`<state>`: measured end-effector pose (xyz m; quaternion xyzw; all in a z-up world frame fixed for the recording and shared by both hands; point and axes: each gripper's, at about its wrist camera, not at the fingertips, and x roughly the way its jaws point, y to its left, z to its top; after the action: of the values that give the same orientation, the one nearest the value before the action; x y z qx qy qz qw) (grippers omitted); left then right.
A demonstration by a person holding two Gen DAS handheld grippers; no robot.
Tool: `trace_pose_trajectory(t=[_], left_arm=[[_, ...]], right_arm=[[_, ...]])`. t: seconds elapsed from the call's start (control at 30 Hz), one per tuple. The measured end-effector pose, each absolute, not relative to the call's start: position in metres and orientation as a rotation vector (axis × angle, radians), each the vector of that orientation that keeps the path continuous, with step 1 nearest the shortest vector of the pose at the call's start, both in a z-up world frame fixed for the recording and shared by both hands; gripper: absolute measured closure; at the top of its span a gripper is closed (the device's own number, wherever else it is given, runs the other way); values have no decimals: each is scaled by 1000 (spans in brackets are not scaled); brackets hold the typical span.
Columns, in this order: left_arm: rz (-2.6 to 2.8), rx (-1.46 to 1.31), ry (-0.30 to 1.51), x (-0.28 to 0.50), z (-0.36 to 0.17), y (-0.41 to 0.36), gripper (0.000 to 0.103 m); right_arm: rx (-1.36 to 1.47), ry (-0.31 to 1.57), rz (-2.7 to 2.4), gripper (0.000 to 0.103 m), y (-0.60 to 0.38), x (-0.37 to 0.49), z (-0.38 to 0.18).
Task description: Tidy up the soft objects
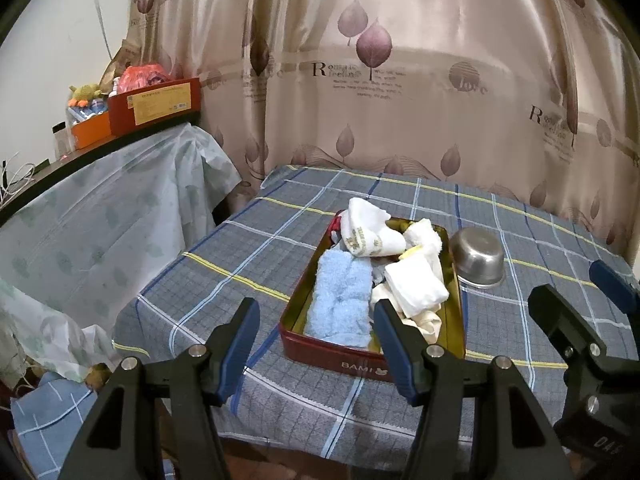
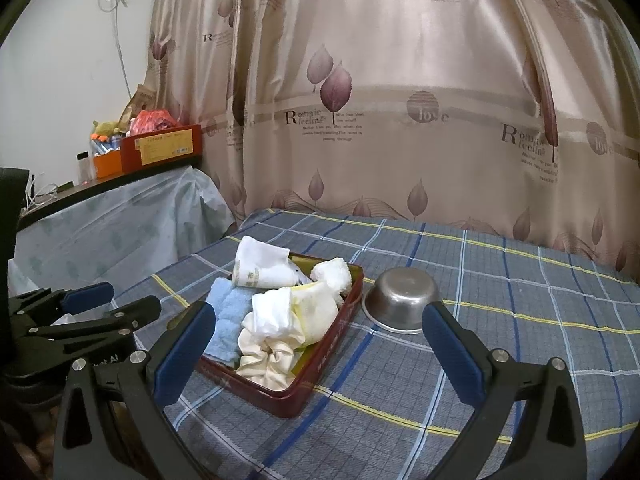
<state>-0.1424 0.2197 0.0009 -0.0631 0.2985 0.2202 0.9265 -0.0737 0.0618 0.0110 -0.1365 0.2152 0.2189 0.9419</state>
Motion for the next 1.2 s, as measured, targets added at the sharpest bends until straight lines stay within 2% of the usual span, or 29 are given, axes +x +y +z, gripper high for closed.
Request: trace_pose_trajectory(t=[1.2], left_arm=[[461,-144,629,-144,-4,220,42]], right_arm=[[-297,464,441,0,62,-73,5]])
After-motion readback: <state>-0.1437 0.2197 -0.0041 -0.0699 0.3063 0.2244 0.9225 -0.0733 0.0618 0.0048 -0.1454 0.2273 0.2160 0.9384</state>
